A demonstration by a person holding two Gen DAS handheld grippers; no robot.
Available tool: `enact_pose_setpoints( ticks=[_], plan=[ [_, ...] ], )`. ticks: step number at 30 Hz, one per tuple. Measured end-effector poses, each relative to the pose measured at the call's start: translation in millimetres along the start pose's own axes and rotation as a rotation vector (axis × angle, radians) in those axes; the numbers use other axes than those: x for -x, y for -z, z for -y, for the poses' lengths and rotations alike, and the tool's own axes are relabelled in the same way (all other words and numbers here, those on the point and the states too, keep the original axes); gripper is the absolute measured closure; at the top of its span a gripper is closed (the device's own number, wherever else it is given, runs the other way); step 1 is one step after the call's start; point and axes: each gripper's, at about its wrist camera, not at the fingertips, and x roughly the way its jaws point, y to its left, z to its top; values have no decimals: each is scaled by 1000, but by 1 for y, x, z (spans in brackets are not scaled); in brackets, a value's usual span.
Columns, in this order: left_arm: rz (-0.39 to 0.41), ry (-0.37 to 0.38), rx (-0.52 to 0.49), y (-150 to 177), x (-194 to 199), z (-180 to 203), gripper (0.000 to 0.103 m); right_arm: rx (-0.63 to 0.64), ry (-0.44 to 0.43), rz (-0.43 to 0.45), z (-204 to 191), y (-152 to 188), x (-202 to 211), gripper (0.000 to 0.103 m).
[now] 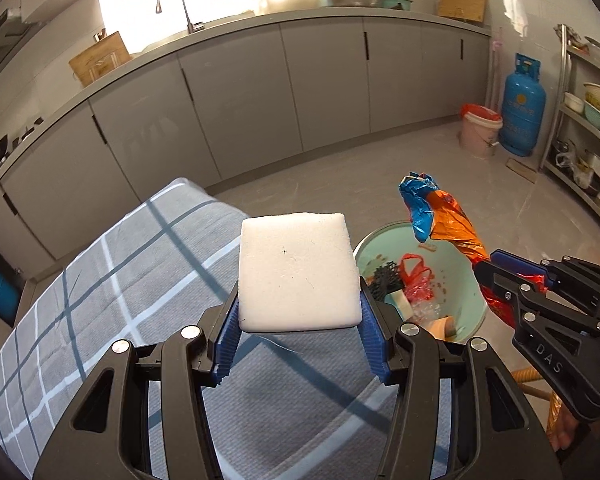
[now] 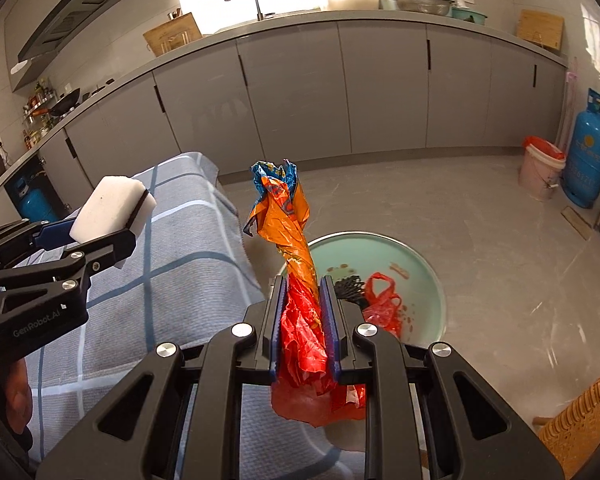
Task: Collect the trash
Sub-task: 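Carry the wrapper and white sponge over the green basin, then open both tools to drop the wrapper and sponge into the basin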
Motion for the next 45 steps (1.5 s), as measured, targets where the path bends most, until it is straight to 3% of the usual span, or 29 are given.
enact_pose_setpoints(
  ticks=[18, 45],
  plan=[
    [2, 58, -77, -12, -18, 43, 50, -44, 56, 0, 37, -1, -3, 84],
    [-32, 109, -118, -23, -64, 74, 50, -68, 76, -20, 65, -10, -28, 83]
  ],
)
